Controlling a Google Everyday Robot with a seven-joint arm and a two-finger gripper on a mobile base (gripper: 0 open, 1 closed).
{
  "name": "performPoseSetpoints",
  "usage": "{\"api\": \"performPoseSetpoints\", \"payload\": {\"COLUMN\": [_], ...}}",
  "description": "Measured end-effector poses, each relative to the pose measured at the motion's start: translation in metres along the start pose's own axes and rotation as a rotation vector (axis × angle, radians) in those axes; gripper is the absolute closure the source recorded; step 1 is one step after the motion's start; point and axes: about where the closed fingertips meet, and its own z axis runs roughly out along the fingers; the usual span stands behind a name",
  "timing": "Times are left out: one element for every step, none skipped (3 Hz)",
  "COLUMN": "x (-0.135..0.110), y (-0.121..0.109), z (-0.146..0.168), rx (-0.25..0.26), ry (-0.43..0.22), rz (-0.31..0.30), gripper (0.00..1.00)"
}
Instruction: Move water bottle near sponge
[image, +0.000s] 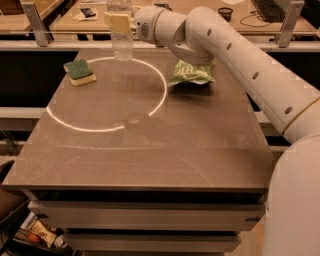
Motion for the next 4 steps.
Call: {"api": "performPoseSetpoints", "payload": {"x": [0.003,0.010,0.020,0.032], "y": [0.002,0.005,0.011,0.014], "z": [0.008,0.025,0.043,0.057], "rx": [-0.008,-0.021,-0.030,-0.034], "ry": [0.008,0.028,0.045,0.054], "rz": [0.001,-0.006,-0.014,-0.020], "gripper": [1.00,1.00,1.00,1.00]}}
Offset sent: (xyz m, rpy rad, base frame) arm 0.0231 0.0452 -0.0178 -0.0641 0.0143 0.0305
